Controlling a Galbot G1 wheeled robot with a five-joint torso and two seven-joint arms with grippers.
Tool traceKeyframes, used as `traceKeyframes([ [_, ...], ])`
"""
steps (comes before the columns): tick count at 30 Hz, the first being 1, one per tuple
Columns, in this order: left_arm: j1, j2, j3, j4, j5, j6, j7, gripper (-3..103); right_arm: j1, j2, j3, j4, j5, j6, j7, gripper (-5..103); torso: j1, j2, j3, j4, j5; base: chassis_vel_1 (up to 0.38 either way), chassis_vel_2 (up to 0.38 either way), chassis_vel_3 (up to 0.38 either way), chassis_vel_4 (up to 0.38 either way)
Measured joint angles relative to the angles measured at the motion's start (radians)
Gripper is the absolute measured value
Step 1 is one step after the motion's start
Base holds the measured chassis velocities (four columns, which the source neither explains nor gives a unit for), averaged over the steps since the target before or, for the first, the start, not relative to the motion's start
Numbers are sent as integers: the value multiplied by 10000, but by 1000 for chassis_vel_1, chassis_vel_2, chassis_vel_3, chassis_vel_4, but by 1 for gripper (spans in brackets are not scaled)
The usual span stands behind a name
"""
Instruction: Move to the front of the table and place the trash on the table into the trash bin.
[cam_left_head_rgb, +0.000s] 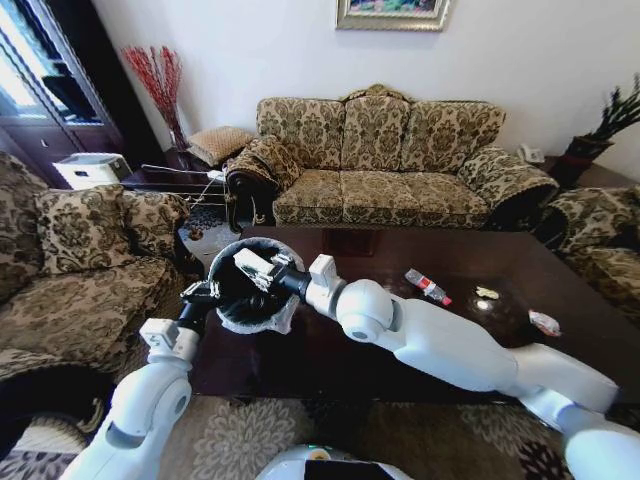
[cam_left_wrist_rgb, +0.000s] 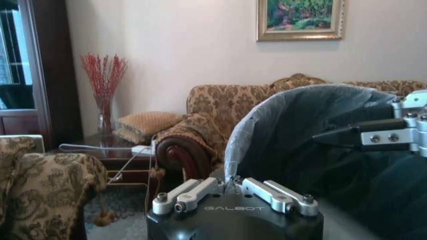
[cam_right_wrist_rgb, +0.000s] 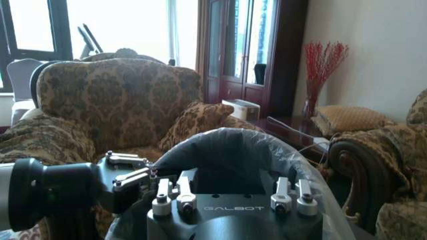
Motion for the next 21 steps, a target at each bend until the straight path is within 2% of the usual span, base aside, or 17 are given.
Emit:
traceKeyframes([
  [2,-16,-62,-4,-30,8,15,12,2,70,22,6,-93,14,183,-64,66,0,0,0,1,0,0,0,0,0],
  [3,0,-98,-12,-39,12,17,23,2,69,36,66,-86,18,507,-74,72,0,-1,1,1,2,0,0,0,0],
  [4,0,-98,-12,-39,12,17,23,2,69,36,66,-86,18,507,-74,72,0,-1,1,1,2,0,0,0,0],
  [6,6,-137,-78,-43,29,16,15,2,-2,-13,479,102,102,807,9,83,0,-1,1,4,3,0,0,0,0],
  [9,-1,-160,-116,-68,45,-24,9,2,-169,-205,1019,391,198,778,54,88,1,0,-2,-1,0,0,0,0,0],
  [10,27,-186,-198,-2,90,11,-35,2,-423,-489,1824,408,177,619,352,93,-2,0,0,13,21,0,0,0,0],
  [11,27,-186,-198,-2,90,11,-35,2,-423,-489,1824,408,177,619,352,93,-2,0,0,13,21,0,0,0,0],
  [12,45,-216,-164,7,83,42,-14,2,-818,-826,2994,418,152,508,453,97,1,1,-4,-10,-19,0,0,0,0],
  [13,45,-218,-197,-5,95,41,-37,2,-1557,-1212,3936,363,164,392,332,100,-1,0,1,10,15,0,0,0,0],
  [14,45,-218,-197,-5,95,41,-37,2,-1557,-1212,3936,363,164,392,332,100,-1,0,1,10,15,0,0,0,0],
  [15,36,-215,-197,-7,99,39,-44,2,-2082,-1511,4660,375,186,369,190,100,0,0,0,-7,14,0,0,0,0],
  [16,33,-214,-195,-9,95,38,-38,2,-2394,-1687,5076,391,237,369,100,100,2,0,-1,-3,12,0,0,0,0],
  [17,13,-210,-154,-9,89,37,-19,2,-3161,-2106,5891,503,473,356,-96,100,1,0,0,-16,5,0,0,0,0],
  [19,15,-207,-117,18,107,38,-32,2,-3812,-2437,6578,725,641,357,-194,100,0,0,-1,-10,7,-23,-51,-2,-8],
  [21,28,-207,-101,22,120,39,-28,2,-4018,-2512,6754,791,647,357,-214,100,0,0,-1,-6,10,-8,-26,-1,0],
])
